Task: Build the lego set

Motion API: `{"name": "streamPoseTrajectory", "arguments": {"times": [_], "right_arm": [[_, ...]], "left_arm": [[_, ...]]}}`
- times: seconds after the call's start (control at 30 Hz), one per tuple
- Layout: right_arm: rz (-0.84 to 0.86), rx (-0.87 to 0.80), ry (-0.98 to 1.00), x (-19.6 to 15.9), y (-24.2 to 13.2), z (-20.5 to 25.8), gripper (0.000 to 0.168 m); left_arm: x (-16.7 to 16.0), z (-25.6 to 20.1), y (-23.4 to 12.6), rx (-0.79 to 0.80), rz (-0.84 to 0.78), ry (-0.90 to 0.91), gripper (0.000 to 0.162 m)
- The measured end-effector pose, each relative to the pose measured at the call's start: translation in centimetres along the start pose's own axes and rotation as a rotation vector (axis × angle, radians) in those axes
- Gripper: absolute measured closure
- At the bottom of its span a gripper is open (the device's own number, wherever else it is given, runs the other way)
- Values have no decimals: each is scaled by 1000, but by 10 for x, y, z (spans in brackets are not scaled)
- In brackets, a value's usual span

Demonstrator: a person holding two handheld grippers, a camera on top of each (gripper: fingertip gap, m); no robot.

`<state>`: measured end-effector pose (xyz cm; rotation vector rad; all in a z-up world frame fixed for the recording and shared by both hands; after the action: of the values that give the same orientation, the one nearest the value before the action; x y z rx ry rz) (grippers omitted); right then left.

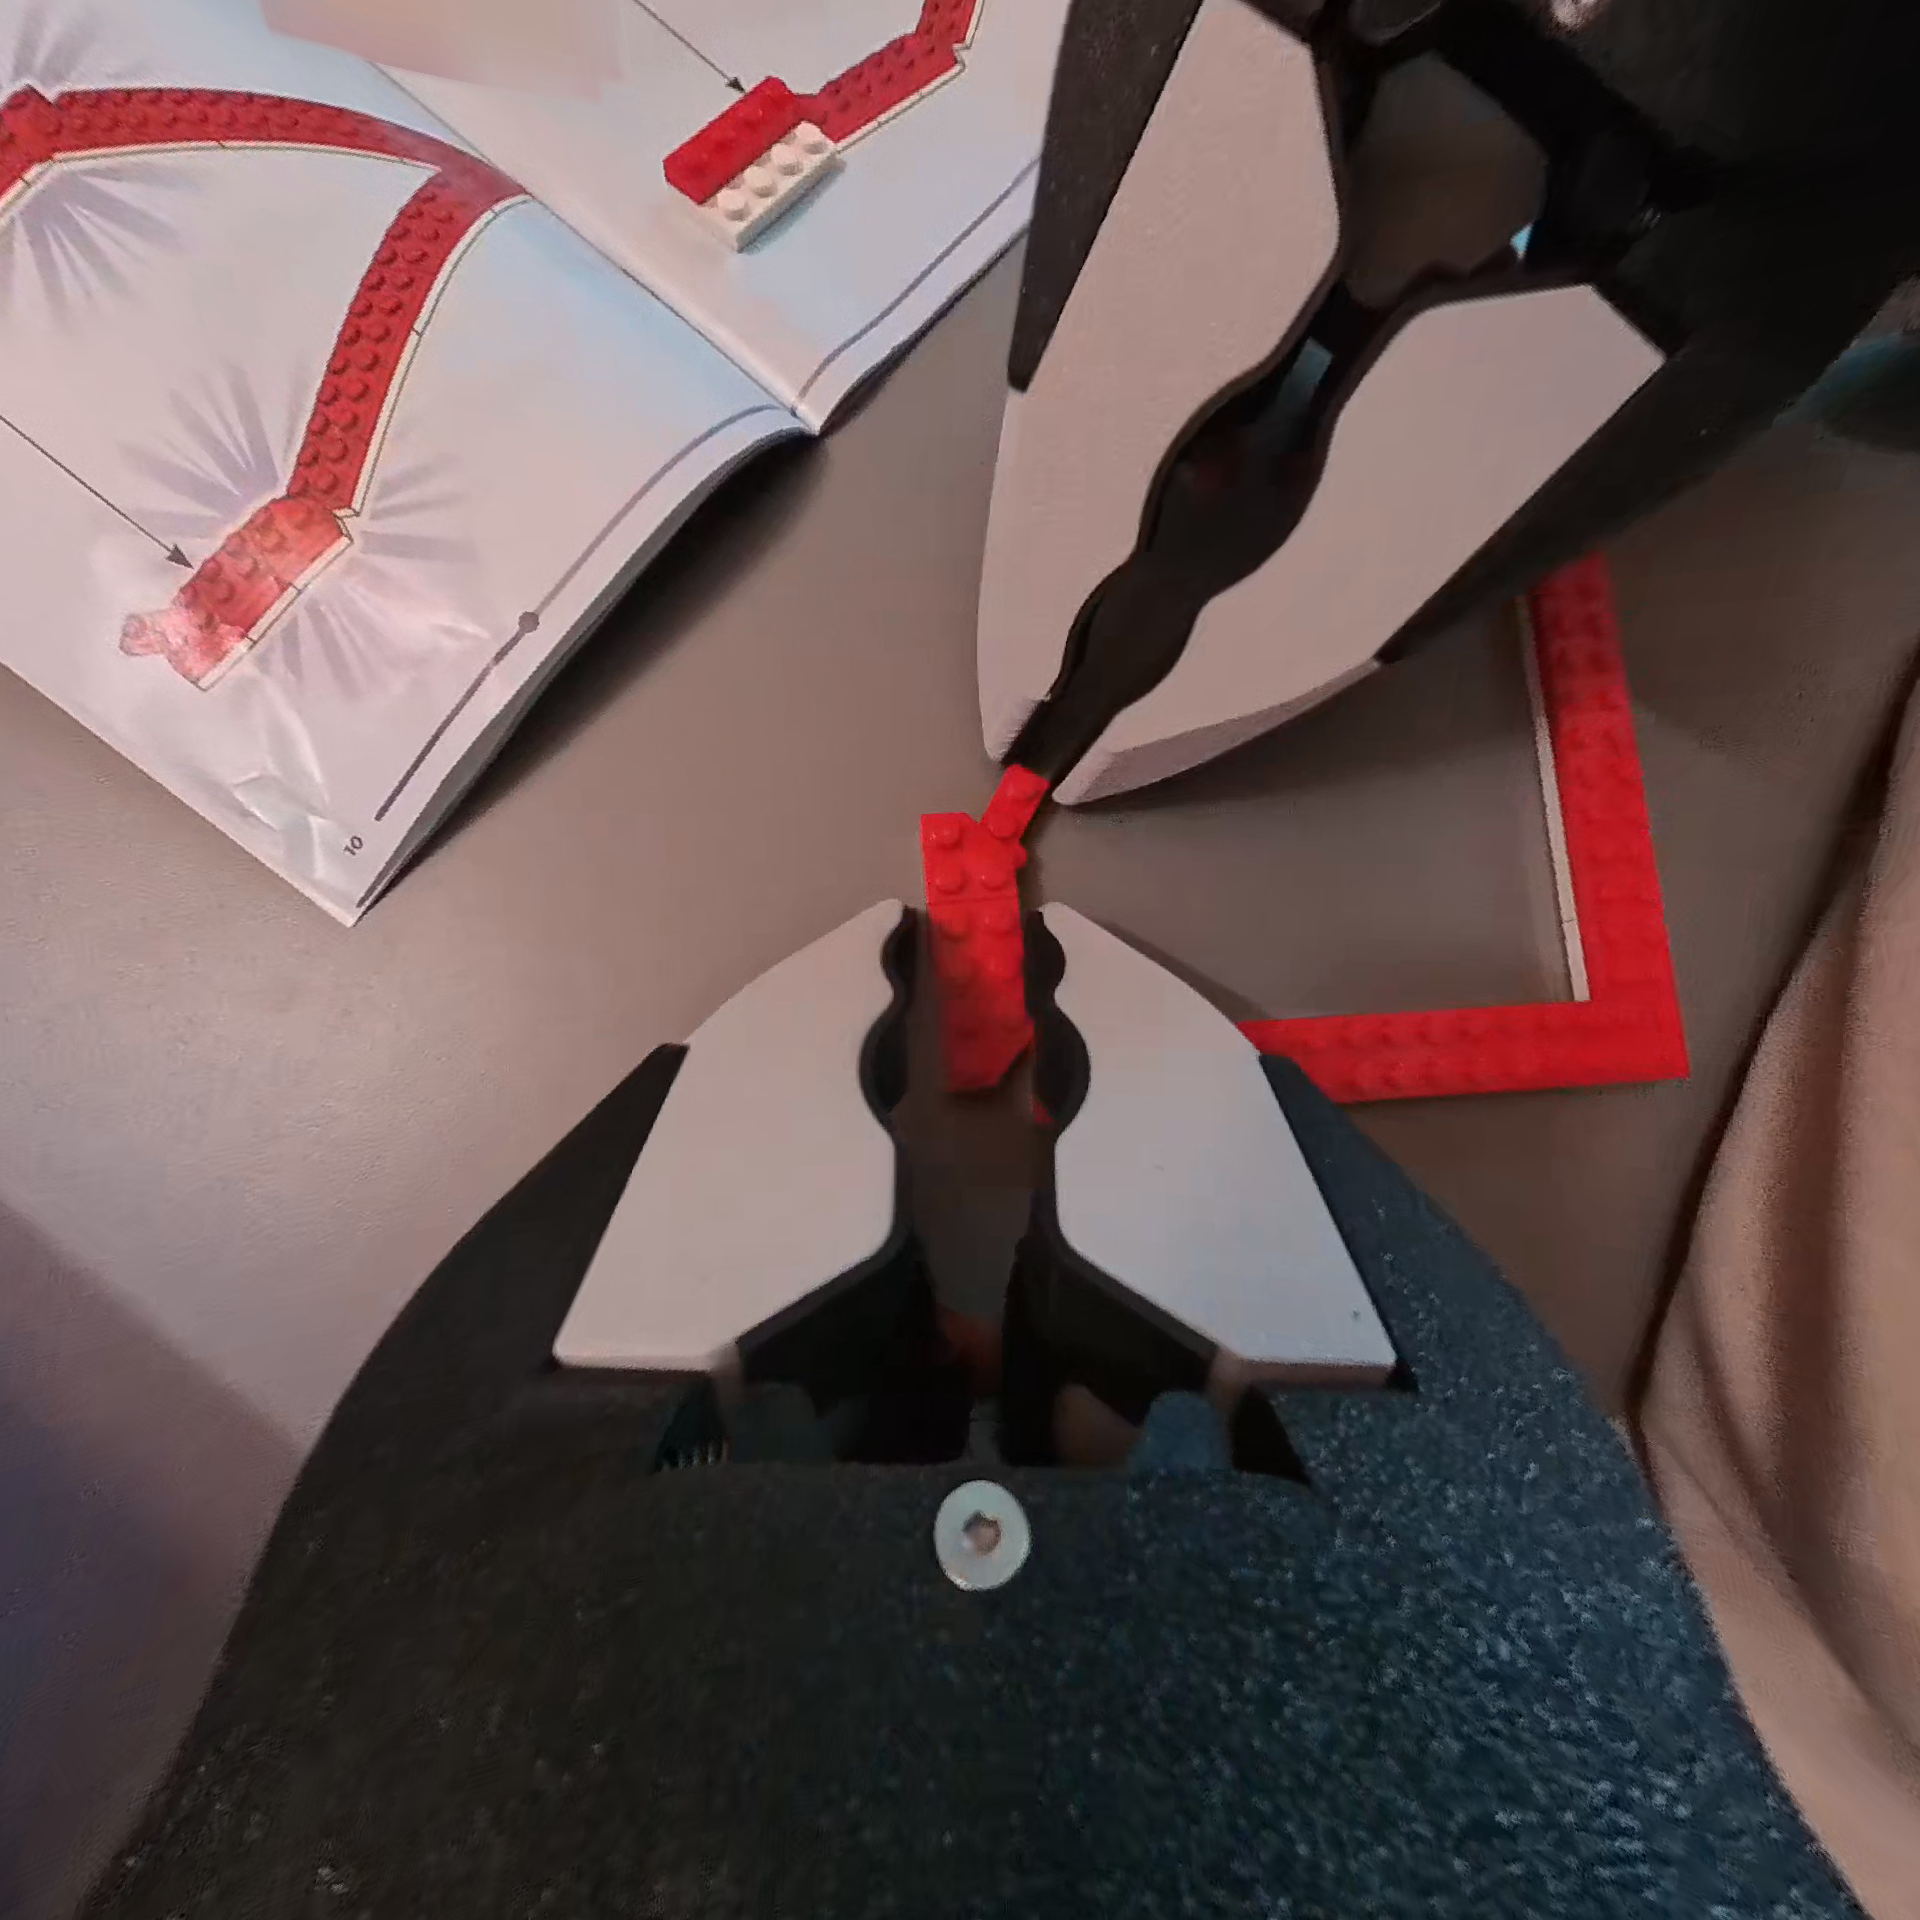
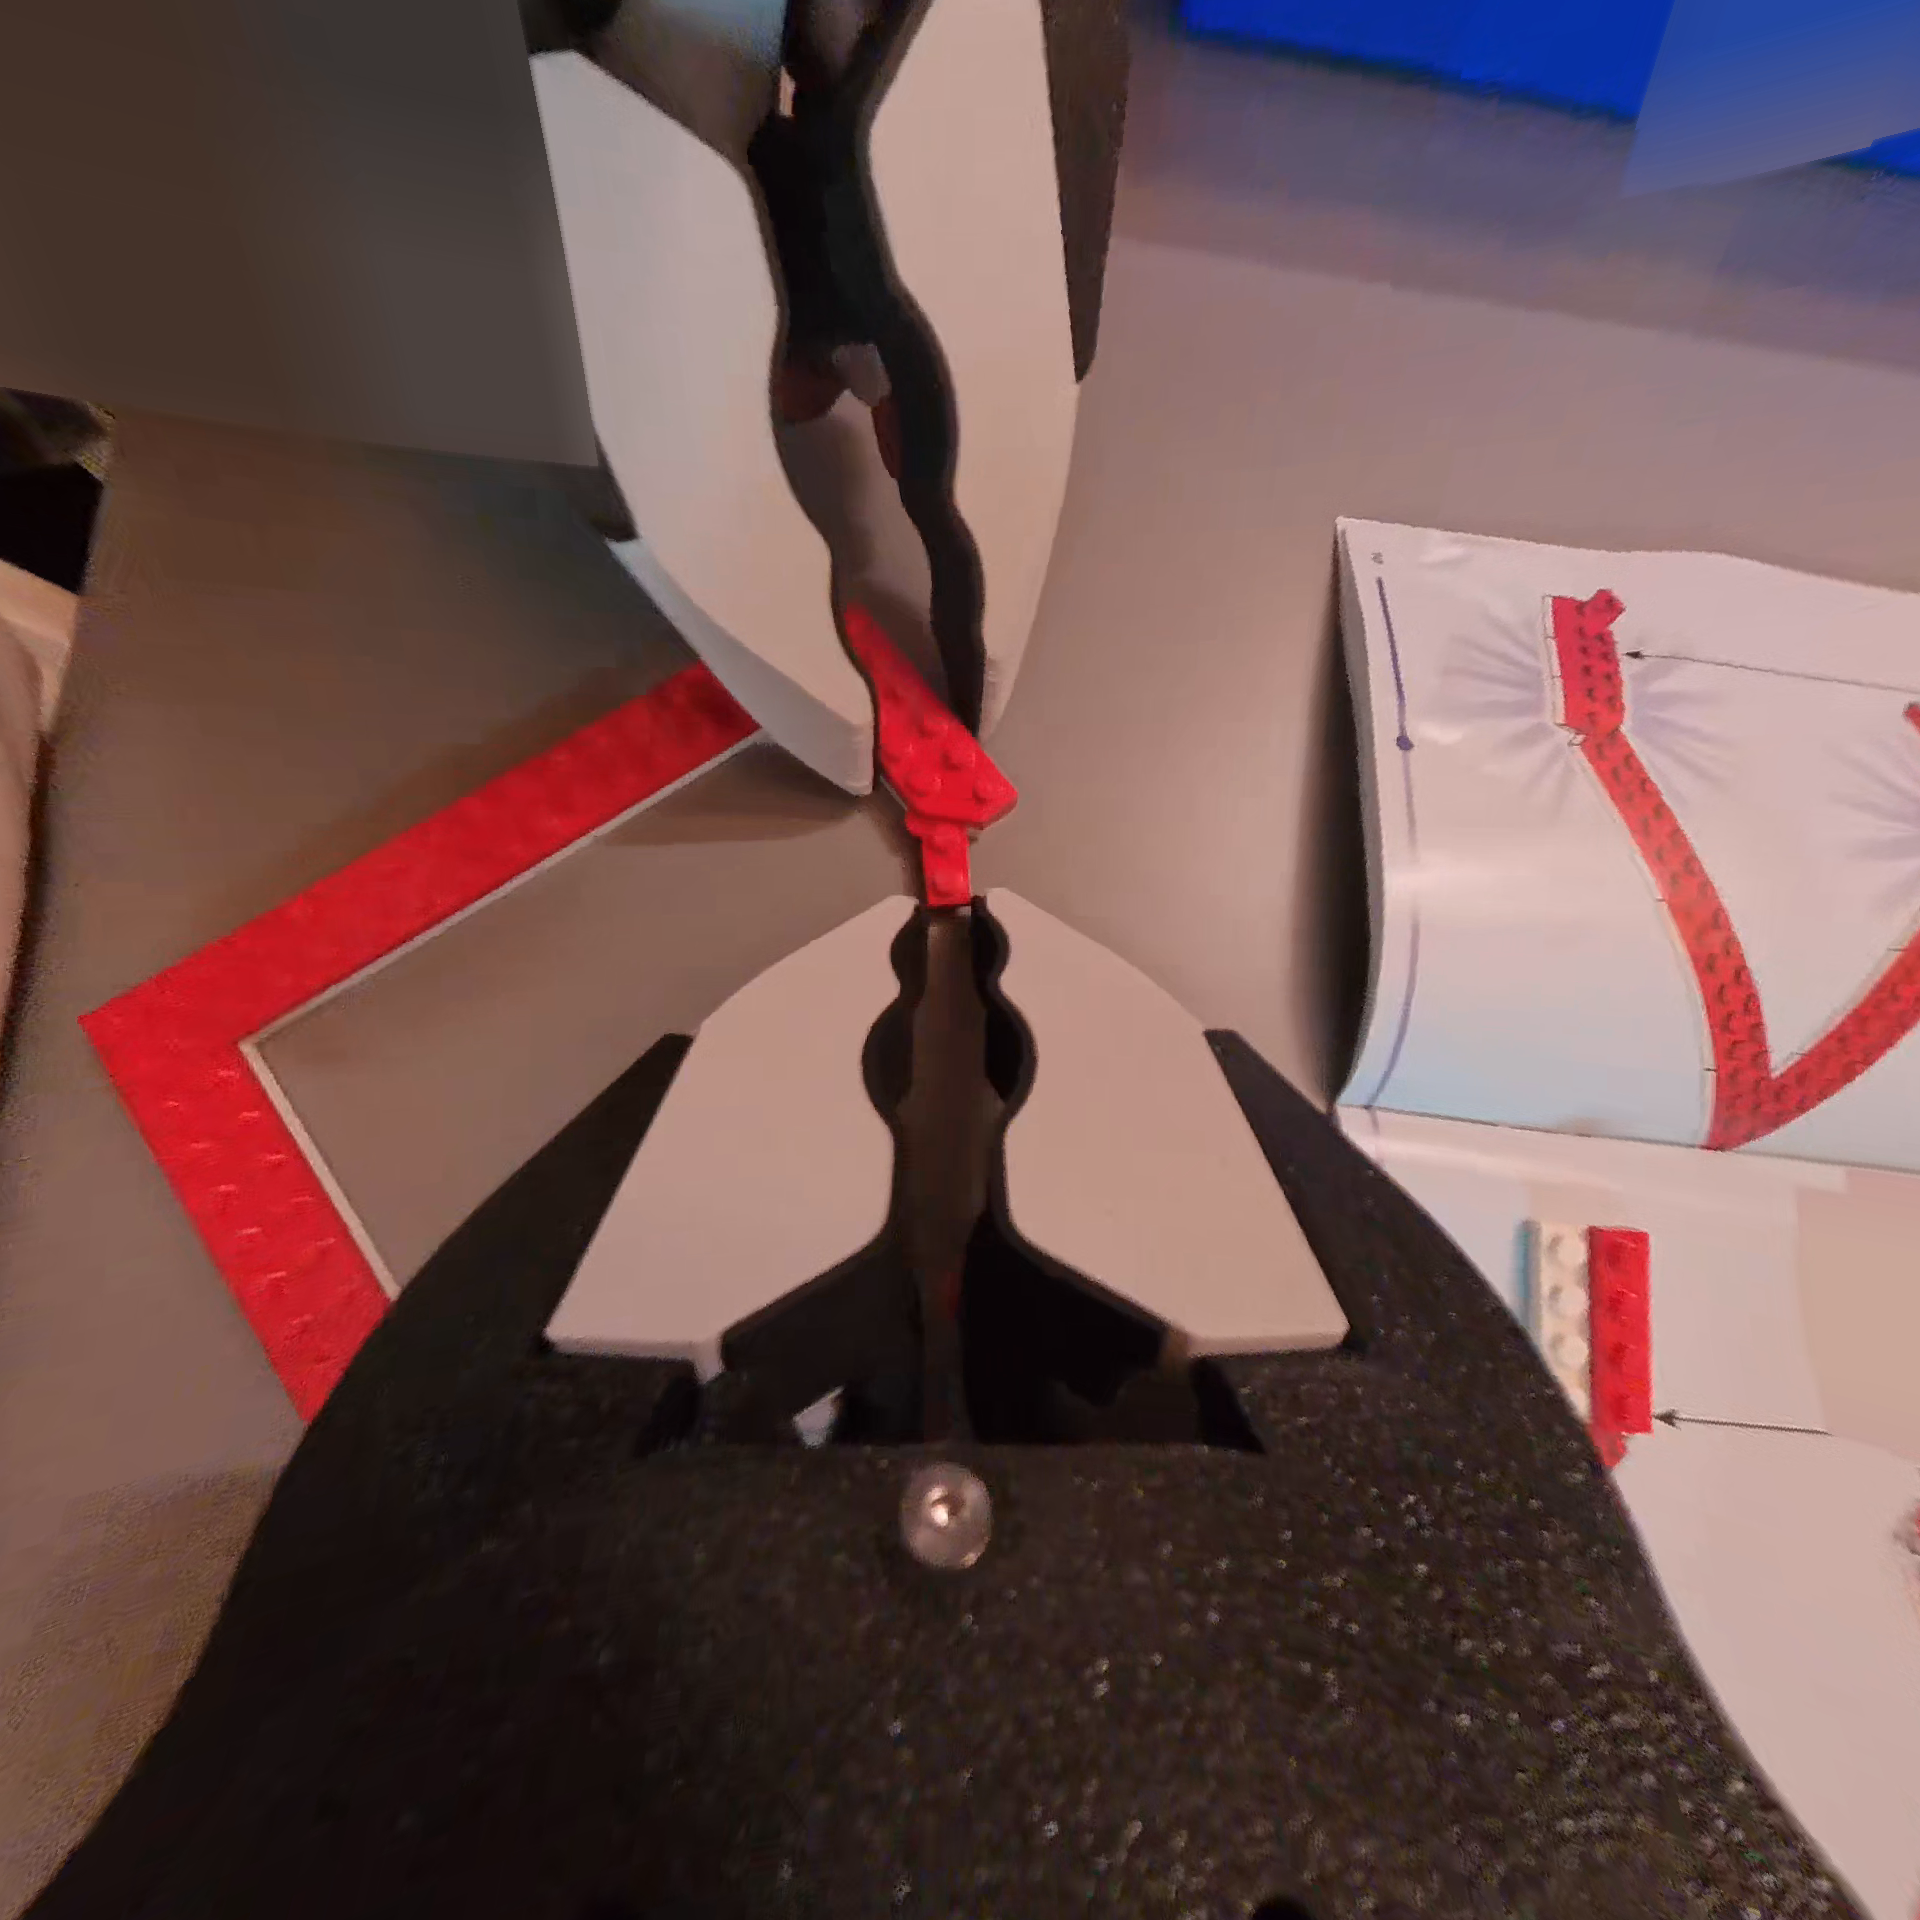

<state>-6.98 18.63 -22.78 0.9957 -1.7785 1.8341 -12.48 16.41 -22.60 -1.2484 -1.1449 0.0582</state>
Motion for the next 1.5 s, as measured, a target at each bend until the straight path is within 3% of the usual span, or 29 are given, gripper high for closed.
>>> {"name": "streamPoseTrajectory", "arguments": {"times": [0.03, 0.17, 0.67, 0.97, 1.2, 1.5], "right_arm": [[14, -18, -28, 0, 0, 0, 160], [40, -68, -100, 0, -1, 2, 160], [-5, -60, -49, 1, -3, 0, 160], [-45, -66, -14, 0, -9, -3, 160], [-65, -68, -9, 0, -12, -5, 160], [-75, -65, -7, -1, -14, -6, 160]], "left_arm": [[0, -1, 1, -6, -5, 4, 144], [1, 0, 1, -11, -8, 15, 144], [5, 1, 2, -18, -35, 36, 144], [8, 2, 3, -17, -28, 52, 129], [12, 2, 5, -49, -54, 43, 143], [13, 2, 7, -50, -63, 64, 143]]}}
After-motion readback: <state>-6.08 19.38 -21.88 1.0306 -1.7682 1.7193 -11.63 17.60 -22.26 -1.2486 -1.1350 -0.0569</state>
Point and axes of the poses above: each gripper's, where its closed fingertips meet, y out along the fingers, x out of its top, z = x × y across the jaws, the point moved 3 cm from there along -y, back along the fingers, and after that the axes turned 1 degree about -z, right-handed, at the moved point
